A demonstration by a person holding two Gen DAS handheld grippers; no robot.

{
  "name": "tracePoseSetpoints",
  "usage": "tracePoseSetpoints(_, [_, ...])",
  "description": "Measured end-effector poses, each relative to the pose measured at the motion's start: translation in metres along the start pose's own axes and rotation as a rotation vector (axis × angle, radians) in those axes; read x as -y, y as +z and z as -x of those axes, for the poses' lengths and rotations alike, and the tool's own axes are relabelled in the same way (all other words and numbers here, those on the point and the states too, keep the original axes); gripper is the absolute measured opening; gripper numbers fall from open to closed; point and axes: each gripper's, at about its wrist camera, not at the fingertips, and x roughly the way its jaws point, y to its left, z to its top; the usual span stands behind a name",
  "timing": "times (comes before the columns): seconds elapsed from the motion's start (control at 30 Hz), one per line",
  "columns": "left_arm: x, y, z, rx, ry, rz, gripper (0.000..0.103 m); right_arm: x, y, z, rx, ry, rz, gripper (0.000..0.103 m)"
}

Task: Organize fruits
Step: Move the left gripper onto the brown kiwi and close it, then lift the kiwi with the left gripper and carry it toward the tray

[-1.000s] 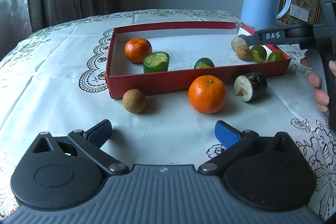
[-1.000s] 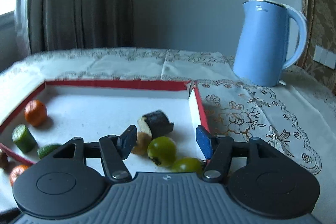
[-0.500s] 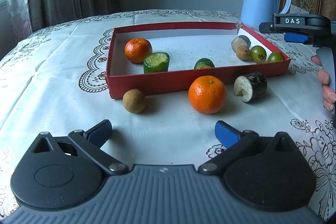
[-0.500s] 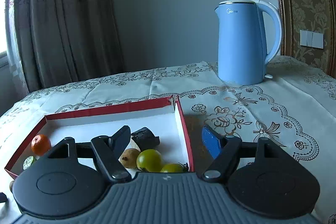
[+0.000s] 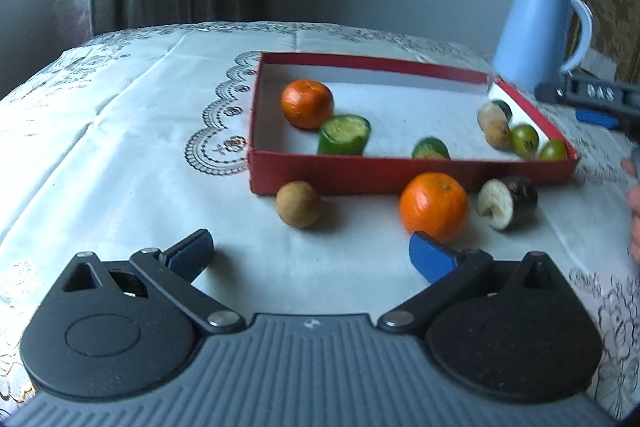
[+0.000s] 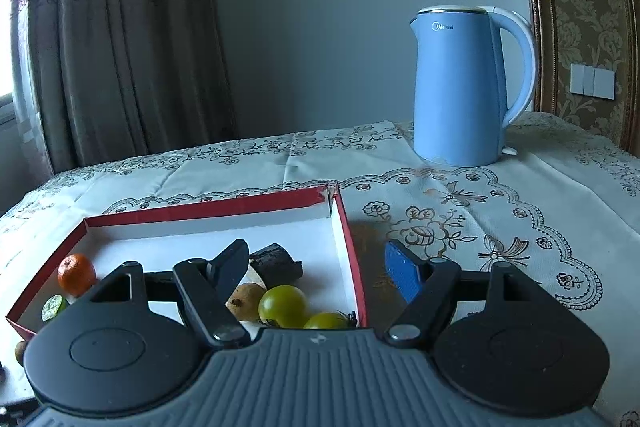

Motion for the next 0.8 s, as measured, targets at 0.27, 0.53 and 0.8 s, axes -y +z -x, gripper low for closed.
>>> tracePoseSetpoints(0.27, [-0.001,0.01,-0.007,0.001,0.037,0.003,0.084,-0.003,-0.001,-0.001,-0.001,-0.009,0.019,0.075])
tracePoseSetpoints(0.53, [0.004,0.013,-0.012,0.017,0.038,-0.036,0.049,-0.006,-0.003,-0.003,-0.01,-0.009,0.041,0.075])
tracePoseSetpoints(0.8, [0.009,0.012,-0.013,0.026,0.048,-0.061,0.031,-0.006,-0.004,-0.004,-0.013,-0.015,0.044,0.075])
